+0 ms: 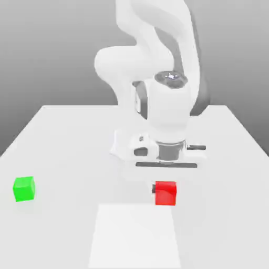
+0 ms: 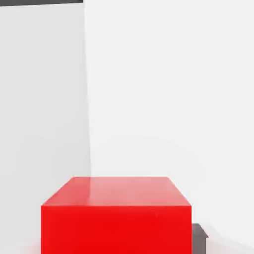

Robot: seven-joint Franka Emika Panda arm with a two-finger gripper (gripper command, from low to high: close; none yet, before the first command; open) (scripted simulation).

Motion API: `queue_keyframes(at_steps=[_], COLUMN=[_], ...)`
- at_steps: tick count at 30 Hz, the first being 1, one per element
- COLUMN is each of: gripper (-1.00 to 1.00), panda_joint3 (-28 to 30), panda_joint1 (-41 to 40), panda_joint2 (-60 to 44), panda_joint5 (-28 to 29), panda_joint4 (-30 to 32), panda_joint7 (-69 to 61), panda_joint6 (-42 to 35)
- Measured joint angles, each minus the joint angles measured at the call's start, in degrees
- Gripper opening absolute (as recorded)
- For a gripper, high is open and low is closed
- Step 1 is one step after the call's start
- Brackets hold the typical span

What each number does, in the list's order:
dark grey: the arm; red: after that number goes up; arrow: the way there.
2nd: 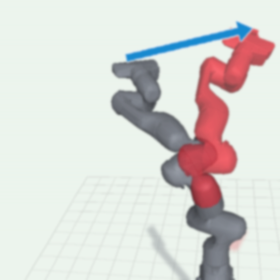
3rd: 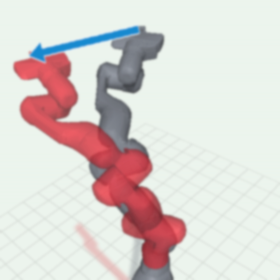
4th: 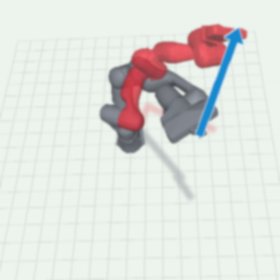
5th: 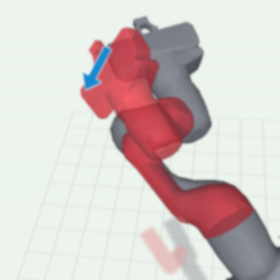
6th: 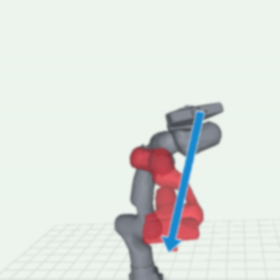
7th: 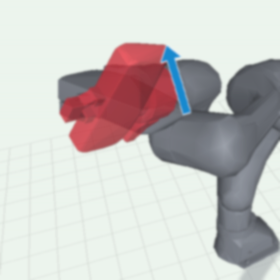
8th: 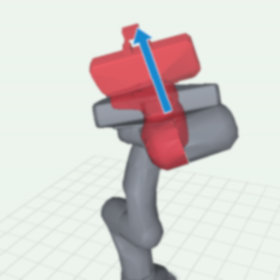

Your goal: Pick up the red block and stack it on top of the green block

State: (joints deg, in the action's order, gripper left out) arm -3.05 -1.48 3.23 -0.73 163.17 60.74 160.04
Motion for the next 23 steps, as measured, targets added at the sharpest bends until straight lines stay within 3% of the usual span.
queue_keyframes(at_steps=[13,19,20,23], gripper=[-1.00,-1.00,1.00,1.00], panda_joint3=[18.08,16.00,15.39,15.39], panda_joint1=[-35.30,-37.51,-37.90,-37.90], panda_joint2=[-0.13,-10.34,-11.86,-11.86], panda_joint5=[2.27,-4.46,-5.52,-5.52], panda_joint4=[-7.94,-9.07,-9.14,-9.14], panda_joint7=[11.13,7.05,6.29,6.29], panda_joint6=[-7.74,1.01,2.39,2.39])
